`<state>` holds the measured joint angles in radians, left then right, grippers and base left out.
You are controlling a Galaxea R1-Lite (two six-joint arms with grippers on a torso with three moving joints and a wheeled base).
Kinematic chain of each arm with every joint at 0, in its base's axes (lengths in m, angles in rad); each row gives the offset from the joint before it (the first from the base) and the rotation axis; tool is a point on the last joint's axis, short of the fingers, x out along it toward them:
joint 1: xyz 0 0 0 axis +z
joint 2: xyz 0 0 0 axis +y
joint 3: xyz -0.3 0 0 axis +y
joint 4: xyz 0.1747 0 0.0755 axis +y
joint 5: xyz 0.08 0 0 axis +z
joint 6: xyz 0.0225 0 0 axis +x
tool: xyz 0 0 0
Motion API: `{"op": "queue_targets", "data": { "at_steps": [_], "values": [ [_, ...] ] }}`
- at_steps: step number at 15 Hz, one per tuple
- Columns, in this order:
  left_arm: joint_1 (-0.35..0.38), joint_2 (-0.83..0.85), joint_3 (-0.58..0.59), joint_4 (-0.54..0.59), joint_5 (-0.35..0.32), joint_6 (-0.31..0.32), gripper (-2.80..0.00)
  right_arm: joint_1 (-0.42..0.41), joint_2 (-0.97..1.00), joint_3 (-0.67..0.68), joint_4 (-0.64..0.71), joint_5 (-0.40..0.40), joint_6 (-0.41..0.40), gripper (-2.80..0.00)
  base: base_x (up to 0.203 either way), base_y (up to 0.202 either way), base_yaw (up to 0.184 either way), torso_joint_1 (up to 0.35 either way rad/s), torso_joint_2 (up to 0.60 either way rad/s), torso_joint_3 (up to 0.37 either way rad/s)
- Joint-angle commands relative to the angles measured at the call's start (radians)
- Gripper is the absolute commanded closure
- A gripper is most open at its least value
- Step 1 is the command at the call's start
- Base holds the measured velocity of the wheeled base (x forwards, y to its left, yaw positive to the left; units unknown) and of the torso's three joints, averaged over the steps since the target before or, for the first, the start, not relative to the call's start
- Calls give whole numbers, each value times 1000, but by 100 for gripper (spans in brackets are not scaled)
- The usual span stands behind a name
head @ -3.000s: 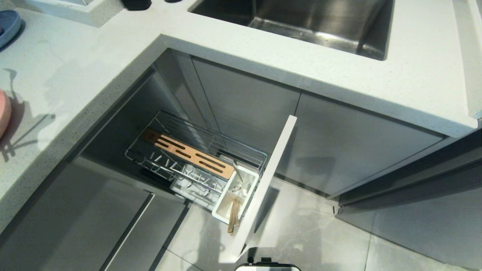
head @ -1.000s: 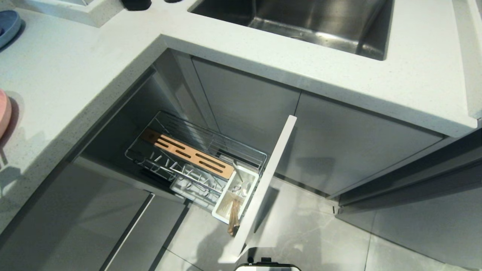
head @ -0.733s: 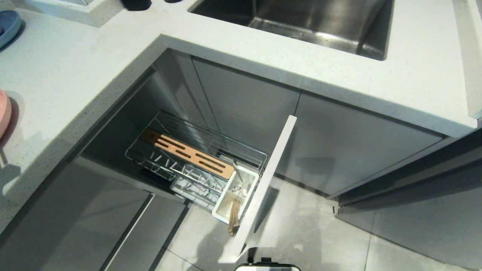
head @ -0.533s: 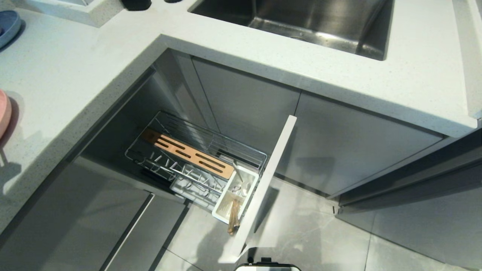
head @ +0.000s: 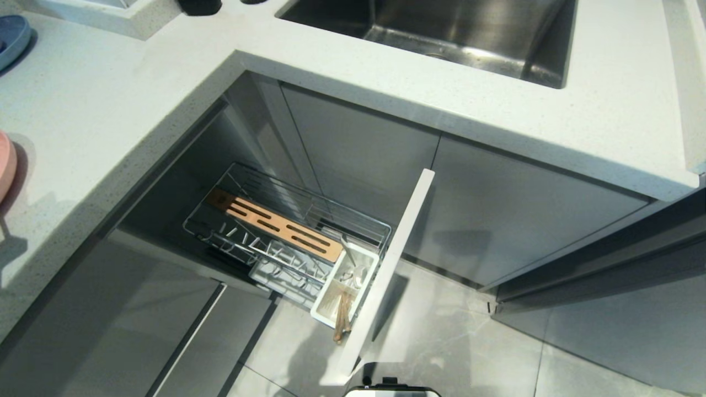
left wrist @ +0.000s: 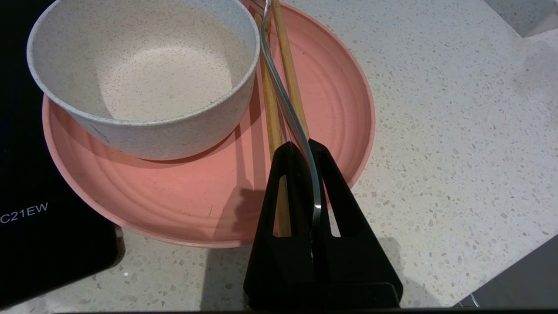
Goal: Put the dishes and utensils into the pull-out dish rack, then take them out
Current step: Take the spoon out of the cupboard
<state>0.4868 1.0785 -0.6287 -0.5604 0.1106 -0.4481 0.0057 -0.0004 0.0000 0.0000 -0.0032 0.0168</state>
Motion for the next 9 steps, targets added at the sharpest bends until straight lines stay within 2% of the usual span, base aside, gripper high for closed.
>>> {"op": "queue_targets", "data": {
  "at_steps": [1, 3, 4, 9],
  "values": [
    [3, 3, 0, -2, 1, -3, 0, 0, 0, 2, 0, 0, 0, 0, 0, 0, 0, 0, 0, 0],
    [3, 4, 0, 4, 1, -1, 0, 0, 0, 2, 0, 0, 0, 0, 0, 0, 0, 0, 0, 0],
    [3, 4, -2, 1, 1, -3, -280, 0, 0, 2, 0, 0, 0, 0, 0, 0, 0, 0, 0, 0],
    [3, 1, -4, -4, -5, -3, -280, 0, 0, 2, 0, 0, 0, 0, 0, 0, 0, 0, 0, 0]
  ]
}}
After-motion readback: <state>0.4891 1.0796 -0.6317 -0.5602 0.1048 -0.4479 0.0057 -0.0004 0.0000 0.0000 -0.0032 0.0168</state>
